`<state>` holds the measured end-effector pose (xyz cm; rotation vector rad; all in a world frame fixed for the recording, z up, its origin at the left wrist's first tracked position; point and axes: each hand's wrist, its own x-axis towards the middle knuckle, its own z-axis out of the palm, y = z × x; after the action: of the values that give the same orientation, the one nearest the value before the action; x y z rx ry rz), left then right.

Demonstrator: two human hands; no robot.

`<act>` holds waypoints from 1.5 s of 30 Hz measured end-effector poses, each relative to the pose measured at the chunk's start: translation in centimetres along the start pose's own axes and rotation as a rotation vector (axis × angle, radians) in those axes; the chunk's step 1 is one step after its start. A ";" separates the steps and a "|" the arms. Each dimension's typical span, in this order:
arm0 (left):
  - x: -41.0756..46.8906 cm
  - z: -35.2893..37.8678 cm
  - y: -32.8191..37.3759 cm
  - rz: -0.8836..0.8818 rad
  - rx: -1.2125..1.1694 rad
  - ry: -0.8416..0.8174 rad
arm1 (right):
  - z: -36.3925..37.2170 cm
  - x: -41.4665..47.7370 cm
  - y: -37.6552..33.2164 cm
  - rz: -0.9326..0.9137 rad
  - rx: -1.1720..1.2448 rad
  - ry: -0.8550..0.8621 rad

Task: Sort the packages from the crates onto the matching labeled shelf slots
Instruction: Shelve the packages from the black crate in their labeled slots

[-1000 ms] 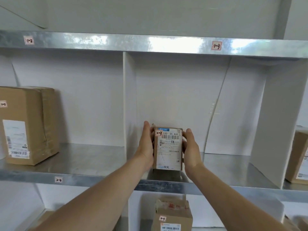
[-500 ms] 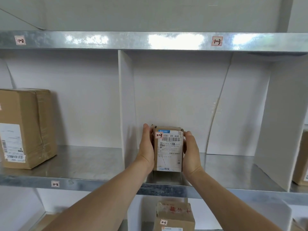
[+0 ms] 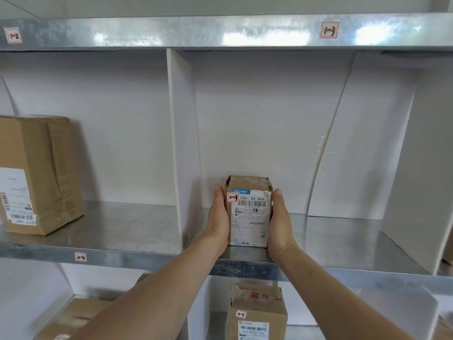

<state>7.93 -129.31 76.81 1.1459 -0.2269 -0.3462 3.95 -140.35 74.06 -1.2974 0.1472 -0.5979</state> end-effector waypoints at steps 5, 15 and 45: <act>0.0 0.1 -0.1 0.001 0.021 0.007 | 0.0 0.2 0.2 -0.002 -0.017 0.002; -0.9 -0.3 0.2 0.031 0.073 -0.019 | -0.1 -0.6 -1.0 0.058 -0.002 0.009; -10.3 -1.0 1.8 0.104 0.210 0.057 | -1.3 -9.5 -4.9 -0.002 -0.128 0.135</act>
<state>-0.96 -123.89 78.08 1.3435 -0.2765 -0.2005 -6.21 -137.49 76.15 -1.3804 0.2994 -0.6864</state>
